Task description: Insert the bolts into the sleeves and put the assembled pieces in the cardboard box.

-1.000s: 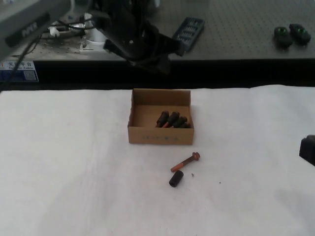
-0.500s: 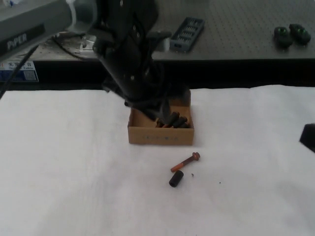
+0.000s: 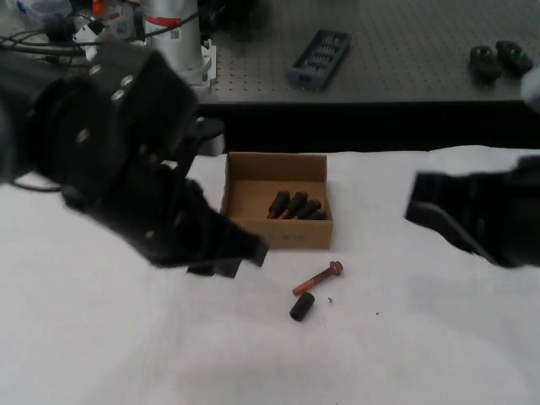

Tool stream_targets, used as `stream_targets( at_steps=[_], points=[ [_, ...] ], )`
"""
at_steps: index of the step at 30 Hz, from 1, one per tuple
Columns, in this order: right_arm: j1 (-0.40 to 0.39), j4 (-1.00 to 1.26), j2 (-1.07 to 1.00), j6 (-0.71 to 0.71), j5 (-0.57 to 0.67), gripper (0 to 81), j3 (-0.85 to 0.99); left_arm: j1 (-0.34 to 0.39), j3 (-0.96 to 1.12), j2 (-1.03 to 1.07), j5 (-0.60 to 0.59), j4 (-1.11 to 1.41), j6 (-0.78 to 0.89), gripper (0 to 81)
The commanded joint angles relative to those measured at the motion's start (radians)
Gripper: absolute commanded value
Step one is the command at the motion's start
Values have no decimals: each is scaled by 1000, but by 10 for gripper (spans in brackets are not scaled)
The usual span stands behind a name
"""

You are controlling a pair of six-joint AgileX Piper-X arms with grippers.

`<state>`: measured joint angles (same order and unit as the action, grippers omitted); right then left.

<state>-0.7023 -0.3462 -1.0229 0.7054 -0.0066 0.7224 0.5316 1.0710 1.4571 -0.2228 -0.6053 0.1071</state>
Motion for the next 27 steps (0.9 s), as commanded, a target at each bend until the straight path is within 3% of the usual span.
stream_targets(
  at_steps=[1,6,17,27],
  points=[
    [20,172,-43,80,44,32,19,0,-90,-105,13,55,4,220],
    [49,218,-203,238,98,32,55,0,-223,-262,37,92,4,220],
    [49,91,-567,289,85,32,253,0,-311,-515,38,84,4,220],
    [49,-148,-809,289,94,32,480,0,-311,-547,31,84,-18,220]
  ],
)
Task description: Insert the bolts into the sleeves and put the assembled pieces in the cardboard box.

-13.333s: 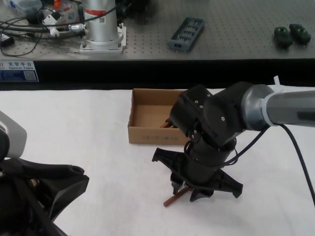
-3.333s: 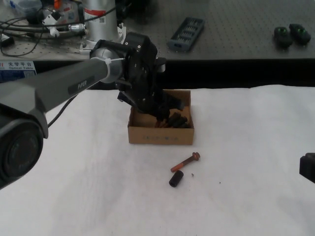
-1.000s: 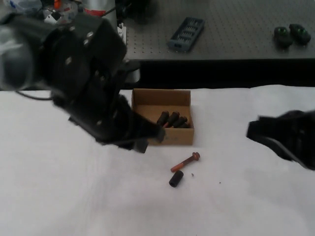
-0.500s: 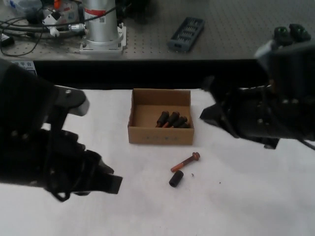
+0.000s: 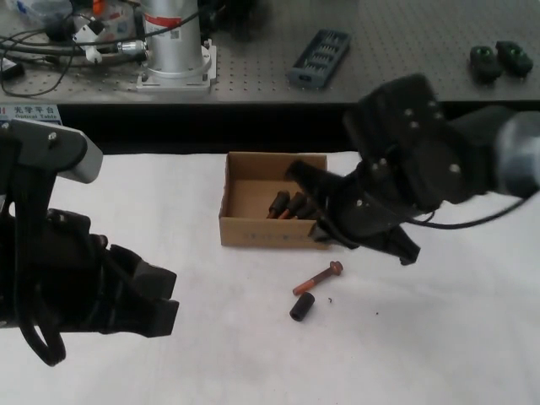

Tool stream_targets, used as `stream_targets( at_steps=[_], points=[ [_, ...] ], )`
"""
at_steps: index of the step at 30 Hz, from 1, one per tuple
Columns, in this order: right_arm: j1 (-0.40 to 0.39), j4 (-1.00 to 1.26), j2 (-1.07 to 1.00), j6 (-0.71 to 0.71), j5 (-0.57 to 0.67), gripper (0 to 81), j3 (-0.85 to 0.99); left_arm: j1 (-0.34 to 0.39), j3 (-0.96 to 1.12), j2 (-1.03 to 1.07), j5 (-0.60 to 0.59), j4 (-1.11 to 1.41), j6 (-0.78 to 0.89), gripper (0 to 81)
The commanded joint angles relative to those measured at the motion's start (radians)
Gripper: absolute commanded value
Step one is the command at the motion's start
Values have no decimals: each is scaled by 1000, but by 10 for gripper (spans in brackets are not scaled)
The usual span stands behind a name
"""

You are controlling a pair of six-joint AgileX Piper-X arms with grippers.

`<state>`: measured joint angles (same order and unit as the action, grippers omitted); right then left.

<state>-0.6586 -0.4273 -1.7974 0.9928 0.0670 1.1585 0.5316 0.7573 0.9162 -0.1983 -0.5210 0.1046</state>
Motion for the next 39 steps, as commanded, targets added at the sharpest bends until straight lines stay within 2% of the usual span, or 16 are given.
stream_targets(
  at_steps=[1,6,8,11,12,13,17,22,29,35,39],
  points=[
    [5,-72,-49,2,27,32,49,0,3,-6,7,-1,-15,220],
    [5,-94,-108,2,52,18,55,0,3,-6,7,-1,-15,220],
    [6,-84,-123,2,52,106,55,0,3,-6,7,-1,-15,220],
    [7,-67,-137,21,43,329,55,0,3,-6,7,-1,-31,220],
    [8,-67,-140,40,39,375,55,0,3,-6,7,-1,-37,220],
    [8,-67,-142,48,39,382,55,0,3,-6,7,-1,-39,220],
    [12,-37,-143,48,25,316,55,0,3,-6,7,-1,-39,220],
    [40,6,-146,103,25,313,55,0,3,-6,7,-1,-39,220],
    [86,-8,-146,104,43,313,55,0,3,-6,7,-1,-39,220],
    [87,-15,-158,104,72,255,55,0,3,-6,11,-1,-38,220],
    [84,-15,-190,104,123,253,55,0,3,-6,11,-1,-38,220]
  ],
)
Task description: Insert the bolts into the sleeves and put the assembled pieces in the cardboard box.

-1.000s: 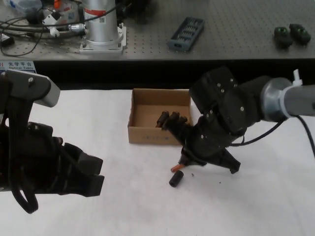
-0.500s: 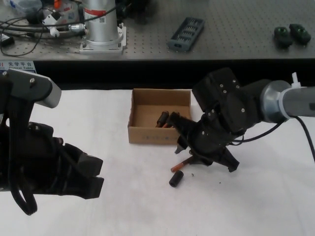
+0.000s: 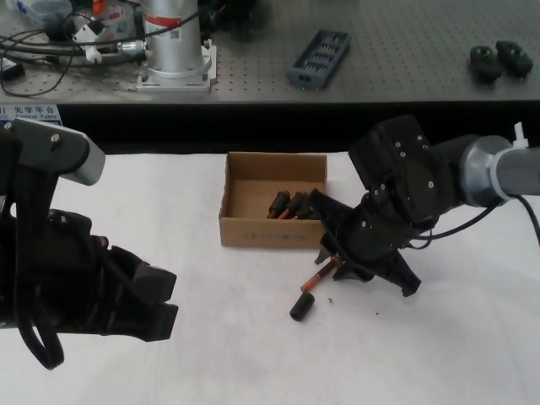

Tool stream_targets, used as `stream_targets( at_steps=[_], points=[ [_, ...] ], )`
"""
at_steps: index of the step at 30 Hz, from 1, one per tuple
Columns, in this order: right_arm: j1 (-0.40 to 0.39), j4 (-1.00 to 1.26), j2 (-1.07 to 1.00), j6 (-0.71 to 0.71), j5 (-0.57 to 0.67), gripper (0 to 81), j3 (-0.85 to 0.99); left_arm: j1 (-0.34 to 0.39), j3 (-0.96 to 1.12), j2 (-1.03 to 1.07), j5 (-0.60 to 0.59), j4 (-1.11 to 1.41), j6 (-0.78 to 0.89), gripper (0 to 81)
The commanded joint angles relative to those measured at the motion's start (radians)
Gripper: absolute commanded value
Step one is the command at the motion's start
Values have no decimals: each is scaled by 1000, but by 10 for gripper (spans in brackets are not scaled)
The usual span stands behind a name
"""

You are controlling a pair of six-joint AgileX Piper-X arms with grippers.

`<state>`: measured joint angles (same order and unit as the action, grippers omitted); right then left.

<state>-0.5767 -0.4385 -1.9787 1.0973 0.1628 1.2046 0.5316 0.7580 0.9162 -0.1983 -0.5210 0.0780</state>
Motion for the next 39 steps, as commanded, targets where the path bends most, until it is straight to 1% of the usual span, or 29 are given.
stream_targets(
  at_steps=[1,4,6,7,8,11,12,13,17,21,25,27,29,32,39],
  points=[
    [-2,-4,-14,-1,29,253,9,0,2,-6,11,-1,-12,220],
    [-12,-4,-22,-1,25,253,9,0,2,-6,11,-1,-12,220],
    [-13,-4,-21,-11,15,232,9,0,2,-6,12,-1,-12,220],
    [-13,-4,-21,-14,15,209,9,0,2,-6,12,-1,-12,220],
    [-13,-6,-21,-14,15,170,9,0,2,-6,12,-1,-12,220],
    [-13,-6,-21,-14,31,27,9,0,2,-6,12,-1,-12,220],
    [-13,-6,-21,-14,34,19,9,0,2,-6,12,-1,-12,220],
    [-13,-6,-21,-14,34,29,9,0,2,-6,12,-1,-12,220],
    [-13,-6,-17,-16,34,30,9,0,2,-6,12,-1,-12,220],
    [-13,-12,14,-80,12,32,9,0,2,-6,5,-1,-12,220],
    [-13,-43,83,-205,-66,32,9,0,2,-4,-39,-1,-33,220],
    [-13,-62,119,-272,-98,32,9,0,2,6,-42,-1,-36,220],
    [-13,-89,159,-344,-132,32,6,0,2,29,-47,-1,-36,220],
    [-14,-117,218,-438,-177,32,-5,0,2,83,-84,7,-61,220],
    [-14,-125,366,-644,-242,32,-82,0,2,189,-85,60,-78,220]
  ],
)
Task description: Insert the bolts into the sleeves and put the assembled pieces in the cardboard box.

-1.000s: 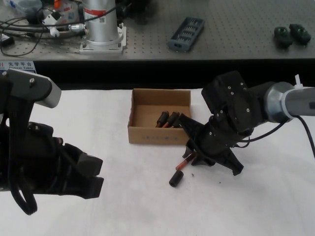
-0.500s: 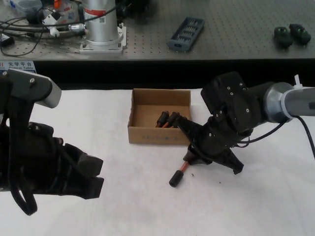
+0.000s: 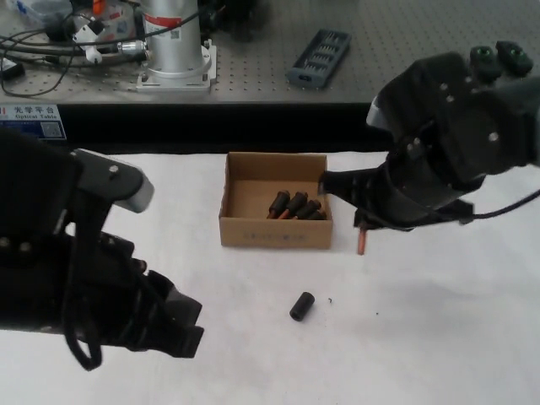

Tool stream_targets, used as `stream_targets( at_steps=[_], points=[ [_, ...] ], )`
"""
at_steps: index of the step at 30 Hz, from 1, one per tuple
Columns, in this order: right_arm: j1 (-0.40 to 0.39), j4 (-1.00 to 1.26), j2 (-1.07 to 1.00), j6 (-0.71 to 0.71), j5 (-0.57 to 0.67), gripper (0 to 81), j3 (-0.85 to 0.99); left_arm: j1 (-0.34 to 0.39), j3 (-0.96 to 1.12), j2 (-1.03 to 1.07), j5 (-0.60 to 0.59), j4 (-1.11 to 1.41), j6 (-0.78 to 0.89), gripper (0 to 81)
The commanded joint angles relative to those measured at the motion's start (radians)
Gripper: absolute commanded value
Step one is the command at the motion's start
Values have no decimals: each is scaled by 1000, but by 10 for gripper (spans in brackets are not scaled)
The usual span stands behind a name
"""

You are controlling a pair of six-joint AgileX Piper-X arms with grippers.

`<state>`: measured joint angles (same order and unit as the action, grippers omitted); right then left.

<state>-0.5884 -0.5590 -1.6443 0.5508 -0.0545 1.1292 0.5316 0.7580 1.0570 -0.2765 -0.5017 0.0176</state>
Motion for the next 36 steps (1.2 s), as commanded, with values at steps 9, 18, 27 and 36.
stream_targets(
  at_steps=[9,18,27,36],
  points=[
    [0,92,302,-258,-25,32,-225,0,55,145,-14,54,-18,220],
    [-8,124,628,-283,-25,32,-390,44,207,324,-23,48,-43,220],
    [-8,99,875,-276,-25,32,-468,111,394,548,26,-43,-73,220],
    [-8,18,959,-276,-25,32,-469,123,584,723,67,-135,-109,220]
  ],
)
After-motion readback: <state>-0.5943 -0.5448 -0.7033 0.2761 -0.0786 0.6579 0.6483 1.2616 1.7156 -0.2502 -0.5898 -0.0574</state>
